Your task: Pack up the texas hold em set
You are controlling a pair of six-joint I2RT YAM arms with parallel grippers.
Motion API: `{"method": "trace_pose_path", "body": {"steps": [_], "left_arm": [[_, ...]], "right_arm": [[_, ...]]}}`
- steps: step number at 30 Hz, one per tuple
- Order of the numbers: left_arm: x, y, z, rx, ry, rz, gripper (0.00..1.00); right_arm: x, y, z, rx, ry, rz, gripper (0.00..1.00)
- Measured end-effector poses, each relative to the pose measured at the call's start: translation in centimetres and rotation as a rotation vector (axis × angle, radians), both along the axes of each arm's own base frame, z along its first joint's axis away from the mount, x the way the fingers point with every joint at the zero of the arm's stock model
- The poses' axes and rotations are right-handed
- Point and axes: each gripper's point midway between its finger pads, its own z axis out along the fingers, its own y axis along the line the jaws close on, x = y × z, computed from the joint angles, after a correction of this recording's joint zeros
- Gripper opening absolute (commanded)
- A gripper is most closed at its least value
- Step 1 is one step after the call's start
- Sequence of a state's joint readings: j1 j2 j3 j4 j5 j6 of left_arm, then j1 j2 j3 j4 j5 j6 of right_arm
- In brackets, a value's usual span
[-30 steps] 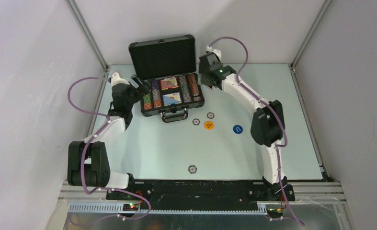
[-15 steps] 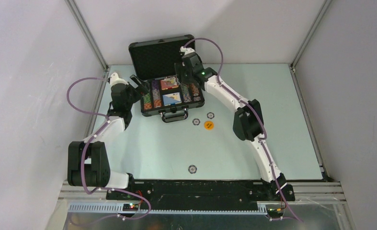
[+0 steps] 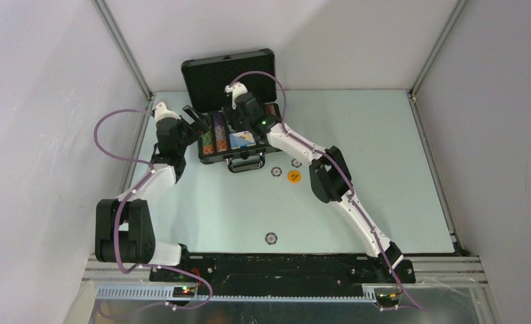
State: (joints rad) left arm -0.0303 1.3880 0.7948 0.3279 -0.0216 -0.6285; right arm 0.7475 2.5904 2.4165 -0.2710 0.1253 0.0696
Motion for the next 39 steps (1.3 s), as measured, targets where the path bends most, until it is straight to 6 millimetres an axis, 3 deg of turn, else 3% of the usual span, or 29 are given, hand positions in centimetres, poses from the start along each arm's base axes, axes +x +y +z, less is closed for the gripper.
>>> {"method": "trace_pose_path", "body": {"steps": [5, 23, 39], "left_arm": [[0.0, 0.0, 0.0, 0.000, 0.000, 0.000, 1.00], [0.0, 0.0, 0.0, 0.000, 0.000, 0.000, 1.00], [0.0, 0.0, 0.0, -0.001, 0.000, -0.001, 1.00]], "right_arm": [[0.1, 0.9, -0.2, -0.002, -0.038, 0.022, 0.51], [4.3, -0.2, 2.1, 0.070, -0.158, -0.048, 0.57], [5.1, 0.1, 0.9, 0.092, -0.169, -0.046, 0.67]]}}
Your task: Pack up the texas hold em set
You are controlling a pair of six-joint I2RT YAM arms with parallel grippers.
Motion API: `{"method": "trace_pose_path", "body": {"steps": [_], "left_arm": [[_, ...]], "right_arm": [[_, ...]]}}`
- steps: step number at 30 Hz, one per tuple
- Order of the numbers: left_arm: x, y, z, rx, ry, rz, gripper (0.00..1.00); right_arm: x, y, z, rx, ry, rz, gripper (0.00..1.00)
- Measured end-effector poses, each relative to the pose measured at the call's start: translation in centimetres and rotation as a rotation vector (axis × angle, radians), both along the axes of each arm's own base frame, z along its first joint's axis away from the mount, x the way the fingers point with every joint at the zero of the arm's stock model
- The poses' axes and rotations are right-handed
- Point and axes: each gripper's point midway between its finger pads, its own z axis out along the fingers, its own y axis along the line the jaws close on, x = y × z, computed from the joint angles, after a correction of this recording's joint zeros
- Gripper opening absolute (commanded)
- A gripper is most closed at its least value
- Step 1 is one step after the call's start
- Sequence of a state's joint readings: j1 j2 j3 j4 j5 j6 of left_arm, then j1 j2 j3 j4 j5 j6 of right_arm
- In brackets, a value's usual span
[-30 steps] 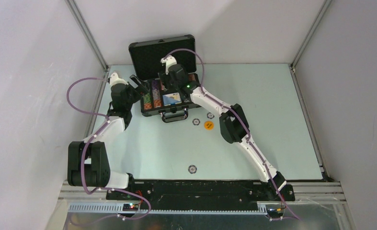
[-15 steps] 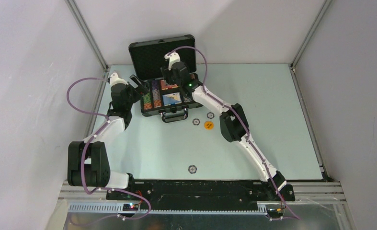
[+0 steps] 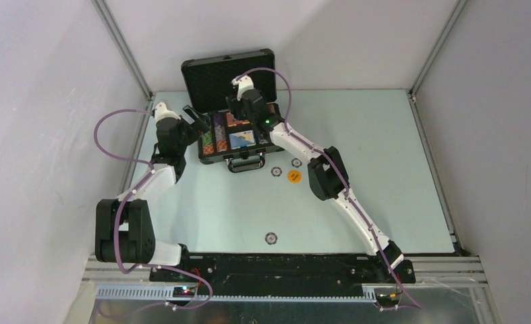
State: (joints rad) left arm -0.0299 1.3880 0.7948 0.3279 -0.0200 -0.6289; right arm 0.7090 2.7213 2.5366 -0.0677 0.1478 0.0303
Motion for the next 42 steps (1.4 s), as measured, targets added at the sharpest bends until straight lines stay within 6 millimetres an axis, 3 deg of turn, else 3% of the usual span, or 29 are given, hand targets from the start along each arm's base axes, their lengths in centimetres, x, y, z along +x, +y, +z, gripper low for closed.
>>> {"method": "trace_pose_path", "body": {"steps": [9, 16, 20, 23, 25, 31, 34, 38, 42], "left_arm": [[0.0, 0.0, 0.0, 0.000, 0.000, -0.001, 1.00], [0.0, 0.1, 0.0, 0.000, 0.000, 0.001, 1.00], [0.0, 0.3, 0.0, -0.001, 0.000, 0.007, 1.00], [0.0, 0.5, 0.0, -0.001, 0.000, 0.009, 1.00], [0.0, 0.5, 0.0, -0.001, 0.000, 0.010, 1.00], [0.0, 0.5, 0.0, -0.001, 0.000, 0.010, 1.00], [0.0, 0.5, 0.0, -0.001, 0.000, 0.010, 1.00], [0.0, 0.5, 0.0, -0.001, 0.000, 0.011, 1.00], [0.0, 0.5, 0.0, -0.001, 0.000, 0.011, 1.00]], "right_arm": [[0.0, 0.3, 0.1, 0.017, -0.003, 0.015, 0.92], [0.1, 0.7, 0.9, 0.031, -0.035, 0.021, 0.97], [-1.0, -0.1, 0.1, 0.005, -0.011, 0.015, 0.99], [-2.6, -1.9, 0.1, -0.011, 0.033, -0.007, 0.99], [-3.7, -3.2, 1.1, -0.002, 0.054, -0.031, 0.99], [-4.6, -8.0, 8.4, 0.097, 0.057, -0.130, 0.99], [-5.0, -10.9, 10.4, 0.130, 0.078, -0.201, 1.00], [-7.3, -16.0, 8.3, 0.126, 0.187, -0.313, 1.00], [-10.9, -22.1, 2.4, 0.092, 0.392, -0.454, 0.99]]}}
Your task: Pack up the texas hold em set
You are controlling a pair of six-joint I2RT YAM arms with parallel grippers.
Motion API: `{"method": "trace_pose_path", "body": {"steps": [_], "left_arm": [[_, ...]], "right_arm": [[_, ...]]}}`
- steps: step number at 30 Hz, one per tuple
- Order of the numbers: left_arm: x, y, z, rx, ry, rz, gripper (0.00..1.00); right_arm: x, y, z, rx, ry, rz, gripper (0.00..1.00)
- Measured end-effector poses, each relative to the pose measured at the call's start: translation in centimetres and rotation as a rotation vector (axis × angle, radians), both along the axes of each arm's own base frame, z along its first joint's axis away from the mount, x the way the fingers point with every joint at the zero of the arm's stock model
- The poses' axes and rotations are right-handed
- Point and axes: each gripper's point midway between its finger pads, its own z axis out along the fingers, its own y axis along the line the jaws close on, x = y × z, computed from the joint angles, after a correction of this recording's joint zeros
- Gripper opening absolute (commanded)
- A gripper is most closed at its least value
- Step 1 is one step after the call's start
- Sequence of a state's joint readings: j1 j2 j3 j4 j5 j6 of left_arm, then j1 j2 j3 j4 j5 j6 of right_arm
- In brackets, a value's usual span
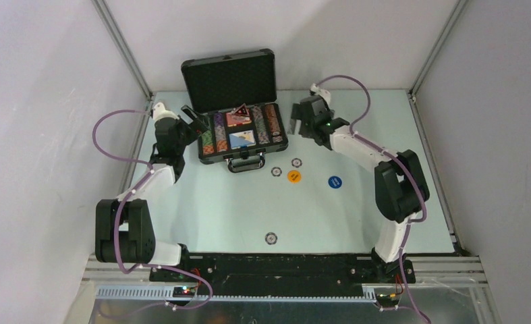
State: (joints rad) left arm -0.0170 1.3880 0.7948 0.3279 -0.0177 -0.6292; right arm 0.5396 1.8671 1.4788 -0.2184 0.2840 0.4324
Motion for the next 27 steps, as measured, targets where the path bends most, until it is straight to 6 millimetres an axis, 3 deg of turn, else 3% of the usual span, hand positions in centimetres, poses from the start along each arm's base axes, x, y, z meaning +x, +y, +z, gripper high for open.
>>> {"method": "trace_pose_path", "body": {"steps": [4, 7, 14, 19, 27], "left_arm": [[0.0, -0.1, 0.0, -0.002, 0.000, -0.007, 1.00], [0.0, -0.4, -0.1, -0.006, 0.002, -0.023, 1.00], [0.0, -0.7, -0.6, -0.011, 0.014, -0.039, 1.00], [0.0, -0.8, -0.7, -0.013, 0.018, -0.047, 1.00], [0.0, -0.9, -0.8, -0.014, 0.020, -0.051, 1.00]], "right_arm": [[-3.1, -5.6, -4.6, -0.062, 0.201, -0.143, 0.99], [-5.5, -7.9, -6.9, -0.116, 0.306, -0.211, 1.00], [-11.5, -11.0, -10.4, -0.174, 0.457, -0.267, 0.99], [-12.8, -13.1, -11.4, -0.172, 0.495, -0.313, 0.97], [-14.2, -14.1, -12.5, -0.097, 0.531, -0.326, 0.88]]}}
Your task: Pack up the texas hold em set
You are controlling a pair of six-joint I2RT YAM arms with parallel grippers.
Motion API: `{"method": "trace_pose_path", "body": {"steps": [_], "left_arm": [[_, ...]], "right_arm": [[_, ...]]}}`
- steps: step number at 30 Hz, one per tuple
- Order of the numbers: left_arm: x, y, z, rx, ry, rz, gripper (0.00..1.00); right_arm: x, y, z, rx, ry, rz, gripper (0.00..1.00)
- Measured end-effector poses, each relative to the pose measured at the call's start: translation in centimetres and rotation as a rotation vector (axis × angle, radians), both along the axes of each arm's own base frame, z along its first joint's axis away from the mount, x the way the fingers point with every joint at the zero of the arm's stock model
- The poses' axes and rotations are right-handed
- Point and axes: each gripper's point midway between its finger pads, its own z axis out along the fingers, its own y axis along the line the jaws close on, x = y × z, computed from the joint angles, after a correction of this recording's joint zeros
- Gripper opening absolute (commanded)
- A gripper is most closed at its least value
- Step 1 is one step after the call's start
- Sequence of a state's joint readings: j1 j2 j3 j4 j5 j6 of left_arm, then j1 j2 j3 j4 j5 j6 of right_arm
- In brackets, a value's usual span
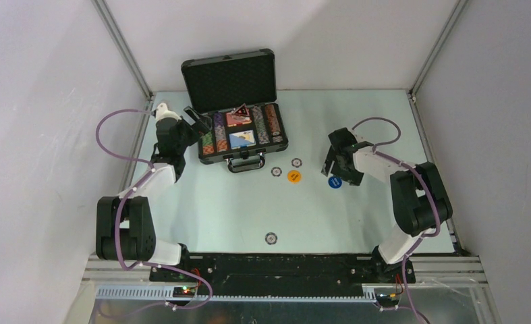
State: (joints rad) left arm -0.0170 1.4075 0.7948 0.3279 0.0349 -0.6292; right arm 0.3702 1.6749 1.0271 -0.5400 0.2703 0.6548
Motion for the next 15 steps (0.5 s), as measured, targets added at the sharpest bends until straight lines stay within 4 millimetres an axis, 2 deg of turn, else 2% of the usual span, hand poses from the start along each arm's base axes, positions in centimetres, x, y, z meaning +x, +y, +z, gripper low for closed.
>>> {"method": "trace_pose_path", "body": {"steps": [4, 9, 15], "left_arm": [[0.0, 0.0, -0.1, 0.001, 0.003, 0.000, 1.00], [0.2, -0.5, 0.1, 0.003, -0.001, -0.011, 1.00], [0.4, -0.7, 0.7, 0.008, -0.015, -0.017, 1.00]], "right_arm": [[-0.7, -0.7, -0.9, 0.018, 0.031, -0.017, 0.87], [-0.5, -0.2, -0.8, 0.047, 0.024, -0.006, 0.82], [-0.2, 0.3, -0.9, 0.070, 0.018, 0.005, 0.81]]}}
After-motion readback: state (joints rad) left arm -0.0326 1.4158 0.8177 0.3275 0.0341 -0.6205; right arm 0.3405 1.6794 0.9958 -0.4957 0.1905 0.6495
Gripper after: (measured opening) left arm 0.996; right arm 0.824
